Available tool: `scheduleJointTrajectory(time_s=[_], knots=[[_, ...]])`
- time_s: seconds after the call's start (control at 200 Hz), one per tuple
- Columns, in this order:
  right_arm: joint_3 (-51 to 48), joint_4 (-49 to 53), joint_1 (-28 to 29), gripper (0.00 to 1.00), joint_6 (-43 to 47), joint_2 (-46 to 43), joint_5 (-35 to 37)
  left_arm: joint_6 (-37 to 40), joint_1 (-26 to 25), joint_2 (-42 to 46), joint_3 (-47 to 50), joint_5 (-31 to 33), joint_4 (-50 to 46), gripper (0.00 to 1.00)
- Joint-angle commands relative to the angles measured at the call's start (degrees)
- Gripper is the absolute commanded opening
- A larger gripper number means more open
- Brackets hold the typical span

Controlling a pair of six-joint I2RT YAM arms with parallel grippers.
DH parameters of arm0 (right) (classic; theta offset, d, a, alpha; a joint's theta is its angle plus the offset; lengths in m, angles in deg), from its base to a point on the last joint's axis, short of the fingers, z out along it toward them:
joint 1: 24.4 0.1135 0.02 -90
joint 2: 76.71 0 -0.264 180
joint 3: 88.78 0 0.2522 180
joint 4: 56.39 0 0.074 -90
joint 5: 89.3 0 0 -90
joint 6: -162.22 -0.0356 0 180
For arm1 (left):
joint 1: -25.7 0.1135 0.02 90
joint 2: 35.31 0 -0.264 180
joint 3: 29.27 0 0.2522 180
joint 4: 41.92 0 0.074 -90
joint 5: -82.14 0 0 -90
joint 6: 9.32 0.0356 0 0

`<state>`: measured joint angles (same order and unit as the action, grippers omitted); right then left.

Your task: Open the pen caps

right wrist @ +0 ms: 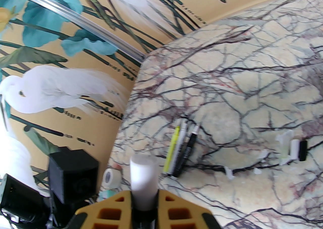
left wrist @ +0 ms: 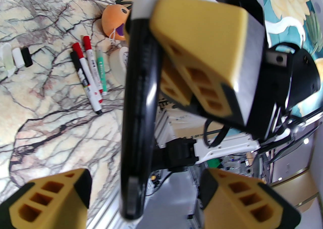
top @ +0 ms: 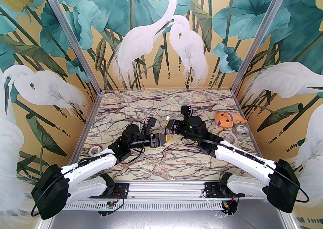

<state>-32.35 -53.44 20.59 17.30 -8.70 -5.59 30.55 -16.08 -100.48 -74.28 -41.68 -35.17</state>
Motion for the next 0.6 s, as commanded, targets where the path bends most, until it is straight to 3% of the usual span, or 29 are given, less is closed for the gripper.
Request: scheduleJointTrajectory(time_s=[0.0, 0.275, 0.475, 0.595], knots=[[-2.1, -6.9, 0.8, 0.18, -2.7, -0.4, -1.5, -3.3, -0.2, -1.4, -0.9, -1.4, 4.6, 0.68], [-3.9, -9.0, 1.6, 0.18, -4.0, -1.3, -1.7, -3.7, -0.4, -2.6, -0.5, -0.5, 7.3, 0.43], [-4.8, -9.3, 1.6, 0.18, -4.4, -1.8, -1.5, -0.6, -0.5, -2.2, -0.3, -0.8, 7.2, 0.24], [-5.3, -8.6, 1.6, 0.21, -4.7, -2.7, -1.4, 4.1, -1.1, -1.5, -1.0, -0.1, 2.4, 0.15]])
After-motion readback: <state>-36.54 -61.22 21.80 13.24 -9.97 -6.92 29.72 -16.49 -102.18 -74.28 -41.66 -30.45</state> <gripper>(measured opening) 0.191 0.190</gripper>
